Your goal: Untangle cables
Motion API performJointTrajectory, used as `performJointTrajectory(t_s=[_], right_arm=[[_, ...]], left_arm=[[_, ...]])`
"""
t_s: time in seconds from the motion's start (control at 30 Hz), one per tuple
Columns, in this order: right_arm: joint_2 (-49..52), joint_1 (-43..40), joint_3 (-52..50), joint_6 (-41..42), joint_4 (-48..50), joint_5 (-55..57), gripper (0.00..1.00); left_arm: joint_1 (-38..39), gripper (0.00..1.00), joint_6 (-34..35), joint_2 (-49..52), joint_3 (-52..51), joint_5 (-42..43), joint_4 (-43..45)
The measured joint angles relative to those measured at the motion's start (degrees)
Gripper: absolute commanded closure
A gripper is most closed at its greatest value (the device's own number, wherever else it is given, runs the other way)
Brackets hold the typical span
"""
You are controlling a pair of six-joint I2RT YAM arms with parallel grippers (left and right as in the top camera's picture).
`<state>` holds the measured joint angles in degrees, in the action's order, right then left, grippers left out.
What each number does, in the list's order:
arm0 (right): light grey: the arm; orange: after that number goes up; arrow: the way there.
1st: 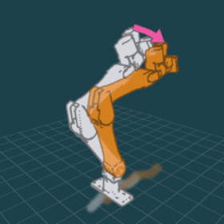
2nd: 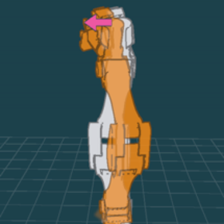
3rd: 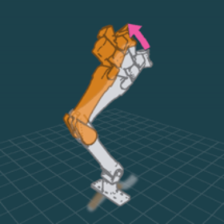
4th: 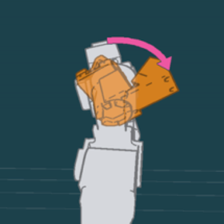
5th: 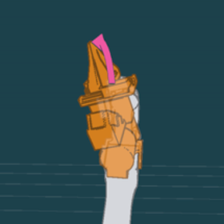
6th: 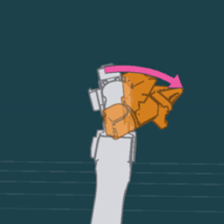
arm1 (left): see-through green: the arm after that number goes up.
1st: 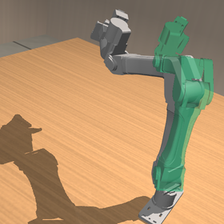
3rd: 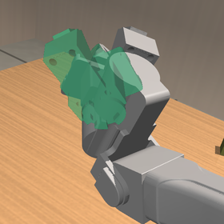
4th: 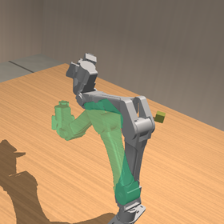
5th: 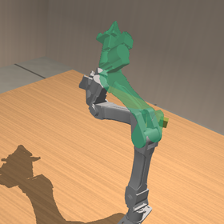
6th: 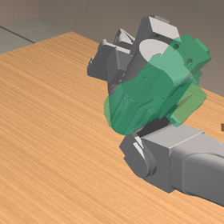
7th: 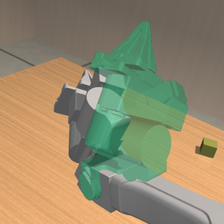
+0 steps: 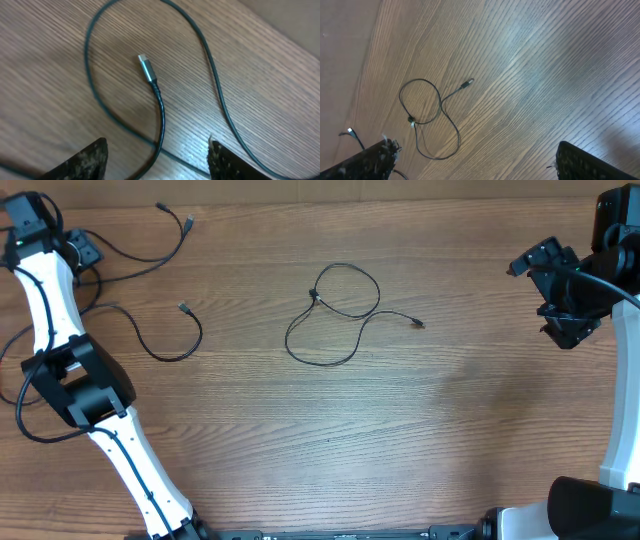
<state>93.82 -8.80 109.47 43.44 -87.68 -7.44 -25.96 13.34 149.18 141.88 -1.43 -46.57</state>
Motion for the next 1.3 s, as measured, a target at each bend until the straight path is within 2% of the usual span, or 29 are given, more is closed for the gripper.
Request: performJointTrajectory(t_s=[0.1,0.27,0.57,0.6,0.63,0.7,0.73,0.77,1.1,1.3], right_arm=[[0.0,0.0,0.0,0.0,0.0,0.0,0.0],[0.0,0.0,0.0,0.0,0.0,0.0,0.0],[0.0,0.0,0.0,0.0,0.0,0.0,0.0],[0.0,0.0,0.0,0.0,0.0,0.0,0.0],[0.0,0.0,0.0,0.0,0.0,0.0,0.0],[0.0,0.0,0.0,0.0,0.0,0.0,0.0],[0.0,0.0,0.0,0.0,0.0,0.0,0.0],[0.0,0.0,0.0,0.0,0.0,0.0,0.0],[0.0,0.0,0.0,0.0,0.0,0.0,0.0],[0.0,0.0,0.0,0.0,0.0,0.0,0.0]], left_arm=[[0.0,0.38,0.0,1.7,0.0,0.9,1.2],[0.0,0.49,0.2,4.0,0.0,1.6,2.8],[0.0,0.53,0.1,6.6,0.0,2.0,4.4],[0.0,0.6,0.0,6.8,0.0,2.1,4.8],[0.0,0.73,0.0,6.9,0.0,2.1,4.9],[0.0,0.83,0.0,7.2,0.0,2.0,5.3],[0.0,0.94,-0.2,7.3,0.0,1.9,5.3],[0.0,0.96,-0.2,7.3,0.0,1.9,5.3],[0.0,0.96,0.0,7.3,0.3,2.1,3.4],[0.0,0.96,4.1,4.8,0.2,2.7,-3.8]])
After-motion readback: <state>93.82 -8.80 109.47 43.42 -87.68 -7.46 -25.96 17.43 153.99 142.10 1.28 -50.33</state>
